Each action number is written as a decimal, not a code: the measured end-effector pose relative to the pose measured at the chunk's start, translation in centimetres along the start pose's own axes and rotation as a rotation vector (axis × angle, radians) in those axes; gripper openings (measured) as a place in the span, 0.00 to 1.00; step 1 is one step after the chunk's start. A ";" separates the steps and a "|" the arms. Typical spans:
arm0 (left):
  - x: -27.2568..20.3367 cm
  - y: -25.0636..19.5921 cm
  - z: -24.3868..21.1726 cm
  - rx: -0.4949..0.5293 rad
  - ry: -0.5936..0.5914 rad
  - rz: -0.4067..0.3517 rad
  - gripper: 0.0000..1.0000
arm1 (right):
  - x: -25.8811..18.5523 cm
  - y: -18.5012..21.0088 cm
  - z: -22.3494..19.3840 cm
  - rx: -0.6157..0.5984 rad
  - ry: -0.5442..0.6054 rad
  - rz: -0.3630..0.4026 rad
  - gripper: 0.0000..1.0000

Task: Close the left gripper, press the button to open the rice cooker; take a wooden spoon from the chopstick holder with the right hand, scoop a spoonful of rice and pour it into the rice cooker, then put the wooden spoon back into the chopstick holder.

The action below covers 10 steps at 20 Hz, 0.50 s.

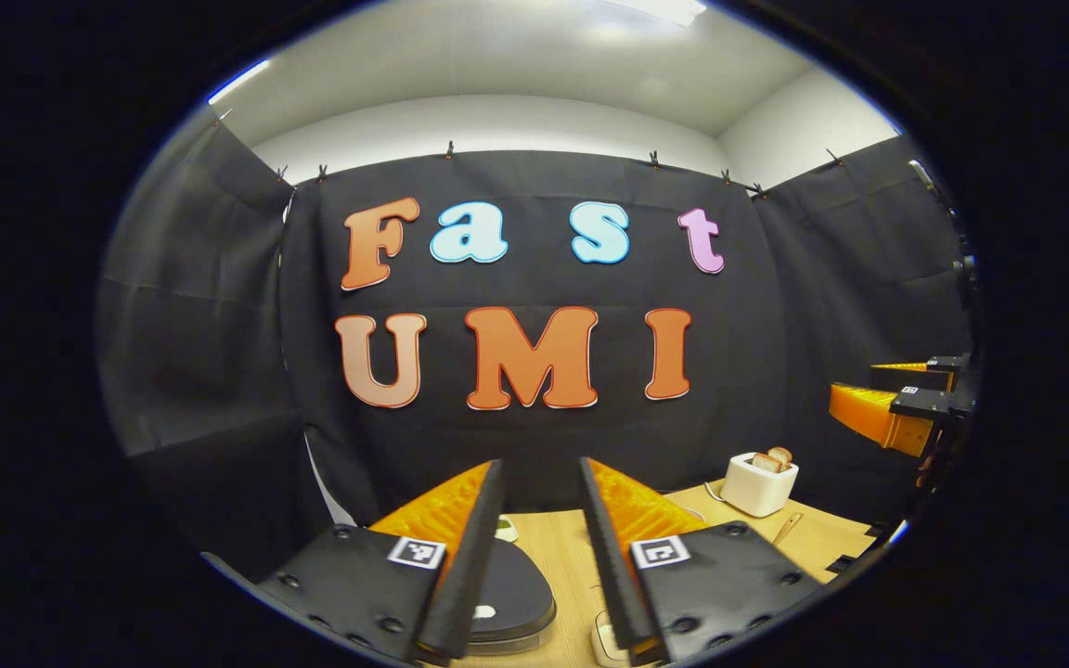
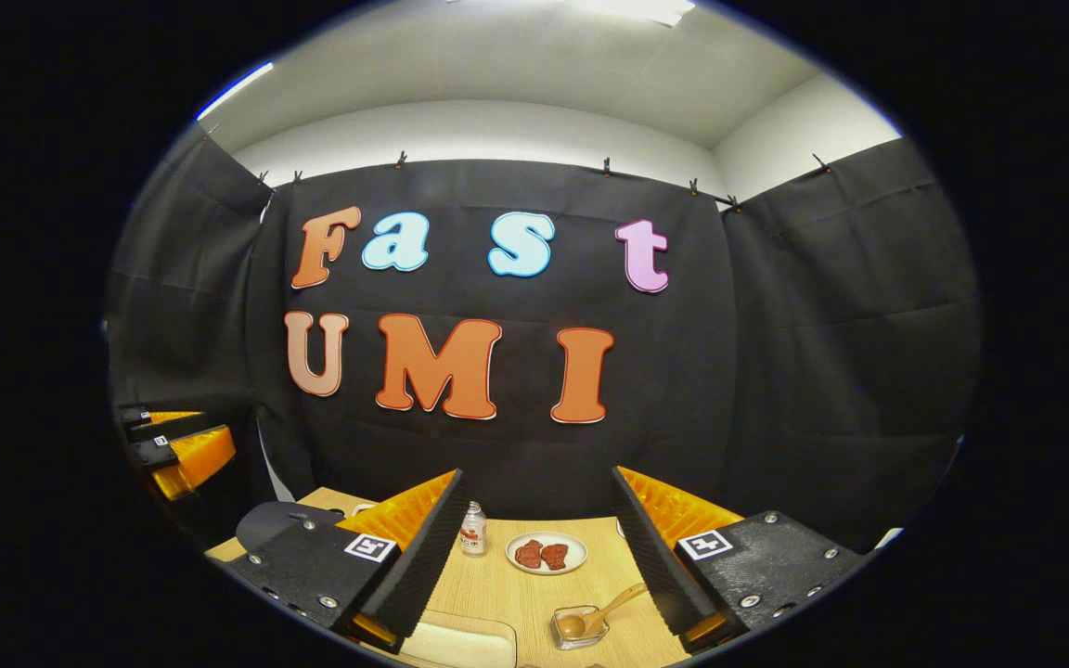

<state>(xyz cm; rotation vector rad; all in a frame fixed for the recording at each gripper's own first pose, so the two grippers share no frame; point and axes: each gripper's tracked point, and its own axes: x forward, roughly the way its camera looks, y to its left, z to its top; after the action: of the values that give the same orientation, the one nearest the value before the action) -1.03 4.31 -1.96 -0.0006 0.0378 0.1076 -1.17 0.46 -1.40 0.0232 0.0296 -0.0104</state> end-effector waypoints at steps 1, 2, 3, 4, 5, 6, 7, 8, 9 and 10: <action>0.5 1.3 -0.5 -0.001 0.018 0.042 0.34 | -0.1 -0.1 -0.2 0.003 0.004 -0.007 0.95; 0.9 1.5 -1.2 -0.012 0.046 0.033 0.12 | -0.2 -0.2 -0.4 0.000 0.009 -0.014 0.95; 0.9 1.8 -2.0 -0.028 0.072 0.036 0.09 | -0.3 -0.6 -0.8 -0.004 0.011 -0.024 0.95; 1.3 2.1 -2.8 -0.033 0.108 0.057 0.12 | -0.1 -0.9 -1.1 -0.005 0.014 -0.025 0.95; 2.1 2.8 -4.2 -0.051 0.157 0.056 0.11 | 0.3 -1.0 -1.6 -0.001 0.022 -0.017 0.95; 2.8 3.1 -5.6 -0.081 0.222 0.055 0.10 | 0.7 -1.1 -2.0 0.002 0.026 -0.004 0.95; 3.3 3.5 -7.3 -0.105 0.304 0.075 0.06 | 1.3 -1.6 -2.5 0.005 0.039 0.001 0.95; 3.4 3.6 -9.1 -0.148 0.385 0.083 0.06 | 1.6 -2.3 -2.9 0.008 0.047 0.003 0.95; 3.8 4.1 -10.6 -0.181 0.444 0.091 0.06 | 2.2 -3.1 -3.1 0.010 0.042 0.000 0.95; 4.3 4.5 -11.8 -0.202 0.493 0.098 0.06 | 2.7 -4.0 -3.6 0.015 0.048 -0.009 0.95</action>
<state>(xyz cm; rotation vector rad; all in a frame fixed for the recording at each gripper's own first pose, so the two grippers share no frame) 2.29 9.22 -13.89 -0.2279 0.5201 0.2073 1.42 -3.51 -5.18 0.0379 0.0779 -0.0186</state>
